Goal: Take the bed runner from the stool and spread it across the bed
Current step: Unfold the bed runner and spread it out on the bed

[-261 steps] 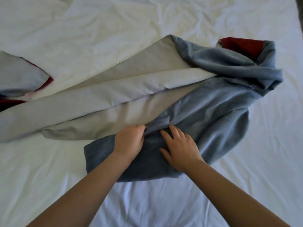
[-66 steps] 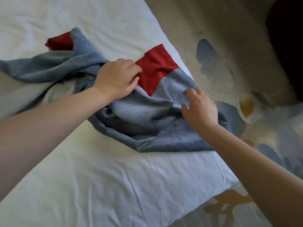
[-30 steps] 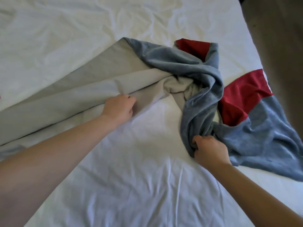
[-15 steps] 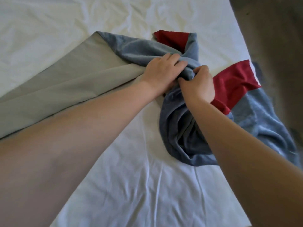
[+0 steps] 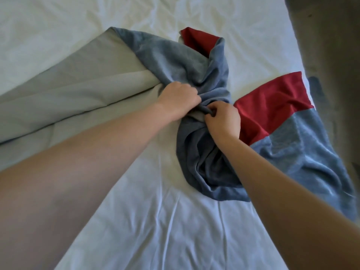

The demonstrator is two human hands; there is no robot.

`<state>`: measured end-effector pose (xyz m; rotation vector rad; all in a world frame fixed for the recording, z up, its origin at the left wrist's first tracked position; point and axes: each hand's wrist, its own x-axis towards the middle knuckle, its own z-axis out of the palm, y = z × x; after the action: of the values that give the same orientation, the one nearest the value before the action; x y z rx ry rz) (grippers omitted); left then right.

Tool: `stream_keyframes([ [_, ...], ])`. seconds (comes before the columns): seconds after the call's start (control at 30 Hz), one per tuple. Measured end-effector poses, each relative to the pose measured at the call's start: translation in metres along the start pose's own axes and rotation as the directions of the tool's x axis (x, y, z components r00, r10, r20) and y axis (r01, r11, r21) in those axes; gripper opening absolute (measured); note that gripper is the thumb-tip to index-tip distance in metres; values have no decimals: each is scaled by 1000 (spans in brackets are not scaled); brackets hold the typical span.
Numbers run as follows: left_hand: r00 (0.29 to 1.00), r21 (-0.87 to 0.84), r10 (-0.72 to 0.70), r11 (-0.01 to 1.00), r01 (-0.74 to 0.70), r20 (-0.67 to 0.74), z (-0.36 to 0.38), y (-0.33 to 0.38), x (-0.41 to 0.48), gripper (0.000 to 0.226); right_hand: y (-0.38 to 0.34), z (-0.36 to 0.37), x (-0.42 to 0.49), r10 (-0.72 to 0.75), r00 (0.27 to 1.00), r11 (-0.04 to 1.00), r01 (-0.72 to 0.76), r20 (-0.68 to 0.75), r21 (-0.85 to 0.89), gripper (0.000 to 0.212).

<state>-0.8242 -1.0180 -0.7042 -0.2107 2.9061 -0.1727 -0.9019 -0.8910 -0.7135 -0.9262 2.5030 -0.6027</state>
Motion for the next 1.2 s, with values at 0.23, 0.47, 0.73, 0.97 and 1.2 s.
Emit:
stream_keyframes([
  [0.23, 956, 38, 116, 993, -110, -268, 34, -18, -65, 31, -20, 21, -39, -220, 975, 973, 219, 13, 74, 29],
  [0.47, 995, -113, 22, 993, -32, -95, 44, -28, -143, 9, -63, 66, -106, -157, 982, 987, 158, 104, -2, 19],
  [0.73, 988, -7, 53, 999, -53, 142, 68, -56, -245, 7, -118, 131, -185, -224, 955, 970, 238, 195, -51, 15],
  [0.97, 984, -15, 125, 992, -128, -131, 64, -61, -273, 32, -87, 117, -210, -219, 972, 932, 234, 86, -278, 40],
  [1.2, 980, -64, 194, 980, -191, 50, 77, -3, -237, 26, -48, 119, -172, -334, 942, 778, 254, -36, -575, 23],
])
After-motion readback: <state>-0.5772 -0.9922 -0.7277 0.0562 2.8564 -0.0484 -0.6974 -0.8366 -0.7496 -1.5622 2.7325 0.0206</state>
